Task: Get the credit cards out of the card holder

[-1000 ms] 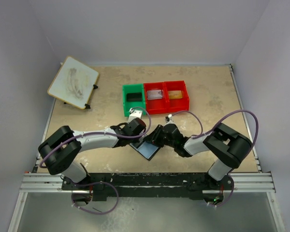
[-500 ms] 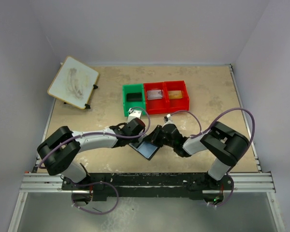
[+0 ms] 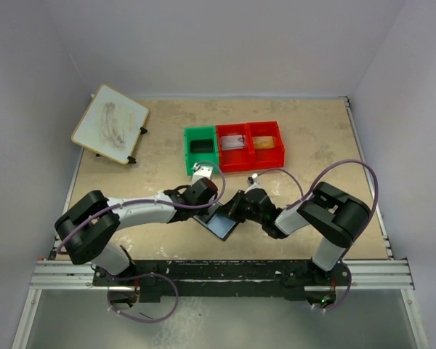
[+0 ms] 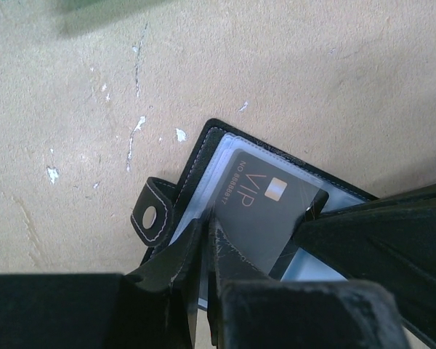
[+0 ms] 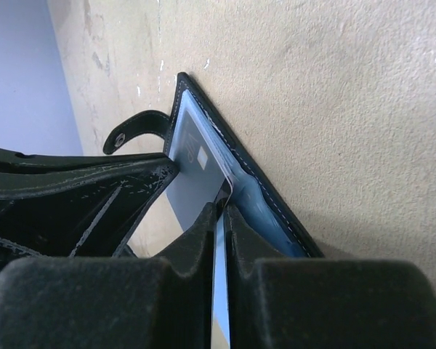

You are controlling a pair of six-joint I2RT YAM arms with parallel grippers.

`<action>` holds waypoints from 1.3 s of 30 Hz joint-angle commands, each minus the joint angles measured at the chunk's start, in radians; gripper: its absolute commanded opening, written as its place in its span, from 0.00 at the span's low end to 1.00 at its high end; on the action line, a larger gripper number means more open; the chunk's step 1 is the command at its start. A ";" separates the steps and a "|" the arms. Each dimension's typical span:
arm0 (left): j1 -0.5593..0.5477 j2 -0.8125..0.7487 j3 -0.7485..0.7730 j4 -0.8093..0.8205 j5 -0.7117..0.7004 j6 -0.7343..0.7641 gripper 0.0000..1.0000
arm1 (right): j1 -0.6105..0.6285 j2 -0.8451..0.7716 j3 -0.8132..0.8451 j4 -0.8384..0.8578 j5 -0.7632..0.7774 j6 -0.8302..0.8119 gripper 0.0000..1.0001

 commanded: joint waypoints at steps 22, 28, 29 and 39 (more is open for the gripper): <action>-0.002 -0.030 -0.020 0.014 0.057 -0.016 0.46 | -0.012 -0.026 -0.063 -0.054 -0.006 0.039 0.00; -0.002 -0.017 -0.029 0.028 0.078 -0.021 0.41 | -0.021 -0.015 -0.120 0.166 -0.078 0.052 0.00; -0.002 -0.018 -0.028 0.027 0.077 -0.018 0.40 | -0.021 -0.016 -0.117 0.162 -0.082 0.050 0.00; -0.002 -0.030 -0.026 0.009 0.069 -0.011 0.30 | -0.029 -0.092 -0.117 0.085 -0.072 0.045 0.00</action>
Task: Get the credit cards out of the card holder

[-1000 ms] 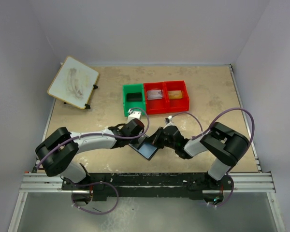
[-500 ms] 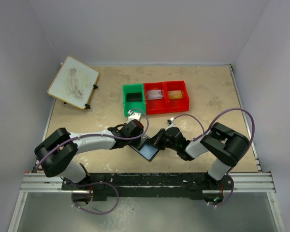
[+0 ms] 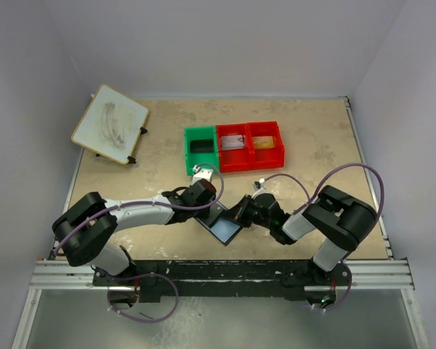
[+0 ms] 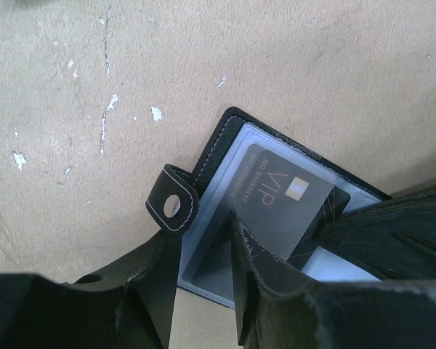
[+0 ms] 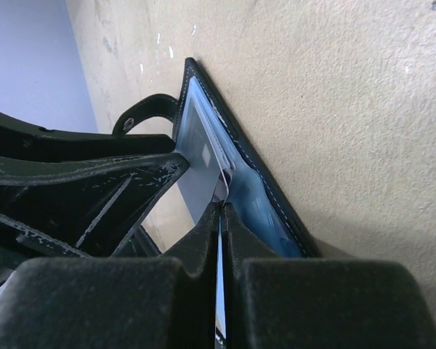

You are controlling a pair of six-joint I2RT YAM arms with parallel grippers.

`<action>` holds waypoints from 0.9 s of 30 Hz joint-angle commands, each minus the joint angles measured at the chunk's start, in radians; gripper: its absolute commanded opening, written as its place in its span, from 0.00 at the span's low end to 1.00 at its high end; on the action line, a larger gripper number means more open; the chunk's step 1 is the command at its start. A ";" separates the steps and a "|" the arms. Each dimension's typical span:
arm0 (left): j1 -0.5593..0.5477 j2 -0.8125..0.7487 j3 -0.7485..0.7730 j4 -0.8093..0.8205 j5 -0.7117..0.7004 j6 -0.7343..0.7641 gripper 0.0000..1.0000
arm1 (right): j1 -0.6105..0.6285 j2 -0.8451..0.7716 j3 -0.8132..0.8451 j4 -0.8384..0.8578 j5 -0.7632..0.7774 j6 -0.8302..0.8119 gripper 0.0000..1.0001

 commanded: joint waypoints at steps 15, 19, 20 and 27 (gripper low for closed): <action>-0.002 -0.001 0.001 -0.007 0.005 0.000 0.25 | -0.014 -0.147 0.012 -0.168 -0.043 0.029 0.00; -0.002 -0.002 -0.003 -0.008 0.001 0.000 0.24 | -0.015 -0.157 -0.001 -0.168 -0.040 0.037 0.00; -0.002 -0.002 -0.002 -0.007 0.002 0.000 0.24 | -0.016 -0.160 -0.001 -0.171 -0.039 0.038 0.00; -0.002 -0.003 -0.003 -0.007 0.000 0.000 0.23 | -0.016 -0.187 -0.014 -0.201 -0.026 0.044 0.00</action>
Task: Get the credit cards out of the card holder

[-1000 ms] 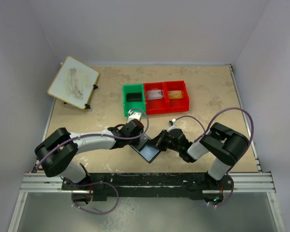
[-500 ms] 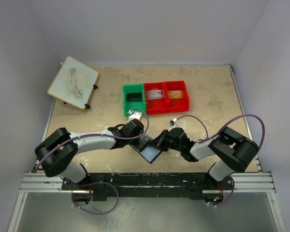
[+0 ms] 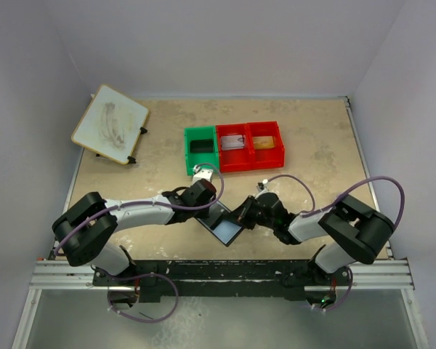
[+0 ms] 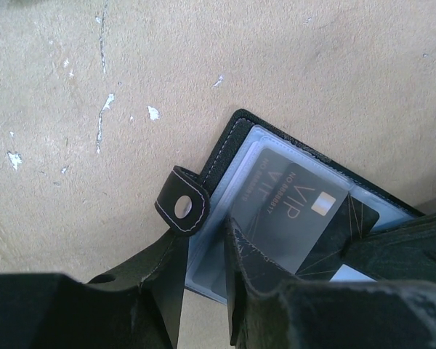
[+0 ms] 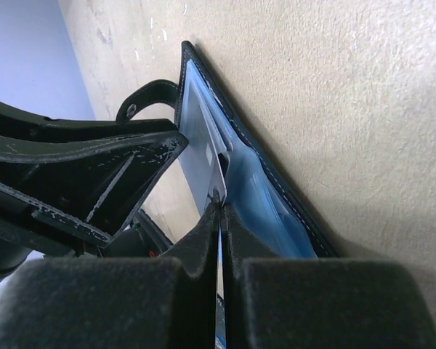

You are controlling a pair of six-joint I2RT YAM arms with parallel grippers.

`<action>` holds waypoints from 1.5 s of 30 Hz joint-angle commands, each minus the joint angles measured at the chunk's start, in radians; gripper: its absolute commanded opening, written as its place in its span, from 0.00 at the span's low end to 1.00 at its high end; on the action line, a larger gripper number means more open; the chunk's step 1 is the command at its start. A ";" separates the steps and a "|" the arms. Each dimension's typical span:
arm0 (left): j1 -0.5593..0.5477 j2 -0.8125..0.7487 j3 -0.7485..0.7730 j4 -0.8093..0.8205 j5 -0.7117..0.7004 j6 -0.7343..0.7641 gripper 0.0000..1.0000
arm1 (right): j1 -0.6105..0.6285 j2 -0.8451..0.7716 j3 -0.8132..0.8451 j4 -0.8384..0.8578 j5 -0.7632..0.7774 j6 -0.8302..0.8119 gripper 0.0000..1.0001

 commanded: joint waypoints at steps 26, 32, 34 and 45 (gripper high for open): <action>-0.002 -0.040 0.020 0.110 0.184 -0.017 0.31 | -0.008 0.047 0.000 -0.028 0.014 -0.006 0.00; -0.003 0.027 0.029 0.010 0.080 -0.010 0.23 | -0.012 0.044 -0.019 0.012 0.020 0.003 0.00; -0.002 0.044 0.029 -0.001 0.076 0.000 0.20 | -0.012 0.049 -0.017 0.015 0.014 0.001 0.00; -0.005 0.056 0.032 -0.012 0.086 0.001 0.13 | -0.014 0.078 -0.044 0.143 0.013 0.014 0.18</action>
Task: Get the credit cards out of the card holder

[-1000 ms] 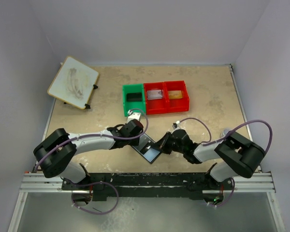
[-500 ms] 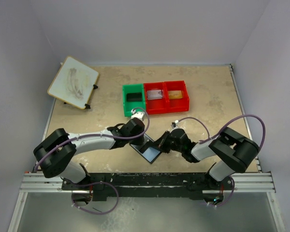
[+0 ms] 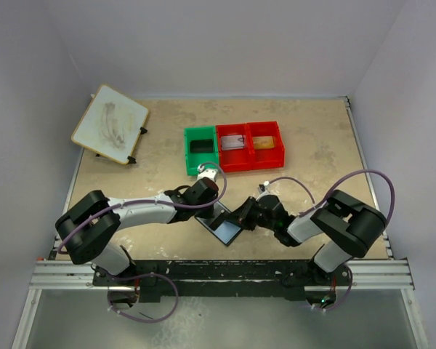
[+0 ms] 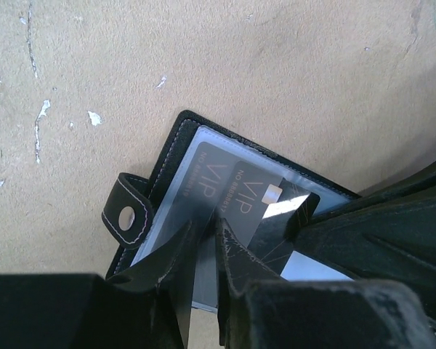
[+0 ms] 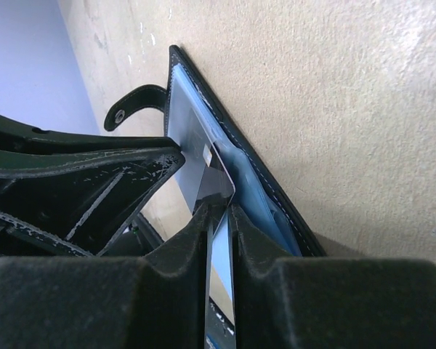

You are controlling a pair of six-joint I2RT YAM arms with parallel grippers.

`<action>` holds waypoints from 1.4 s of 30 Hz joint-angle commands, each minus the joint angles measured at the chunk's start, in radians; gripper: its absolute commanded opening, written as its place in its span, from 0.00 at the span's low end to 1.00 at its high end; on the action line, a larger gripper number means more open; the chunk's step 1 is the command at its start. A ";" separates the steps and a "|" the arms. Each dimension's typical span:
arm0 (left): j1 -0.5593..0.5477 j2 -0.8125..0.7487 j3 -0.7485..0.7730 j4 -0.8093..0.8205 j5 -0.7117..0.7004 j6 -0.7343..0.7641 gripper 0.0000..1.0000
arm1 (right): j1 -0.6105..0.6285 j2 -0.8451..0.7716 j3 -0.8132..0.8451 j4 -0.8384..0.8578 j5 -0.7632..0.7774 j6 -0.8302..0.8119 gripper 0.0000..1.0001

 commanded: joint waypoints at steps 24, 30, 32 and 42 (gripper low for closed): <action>-0.003 0.030 0.025 -0.065 -0.001 0.026 0.10 | 0.042 0.160 0.014 0.232 0.038 0.022 0.18; -0.002 0.016 0.029 -0.081 -0.017 0.028 0.09 | 0.041 0.116 -0.006 0.180 0.057 0.040 0.07; -0.003 0.017 0.028 -0.080 -0.019 0.028 0.09 | 0.041 0.101 -0.017 0.171 0.053 0.041 0.02; -0.003 0.027 0.019 -0.061 -0.009 0.027 0.08 | 0.041 0.069 -0.071 0.179 0.024 0.073 0.03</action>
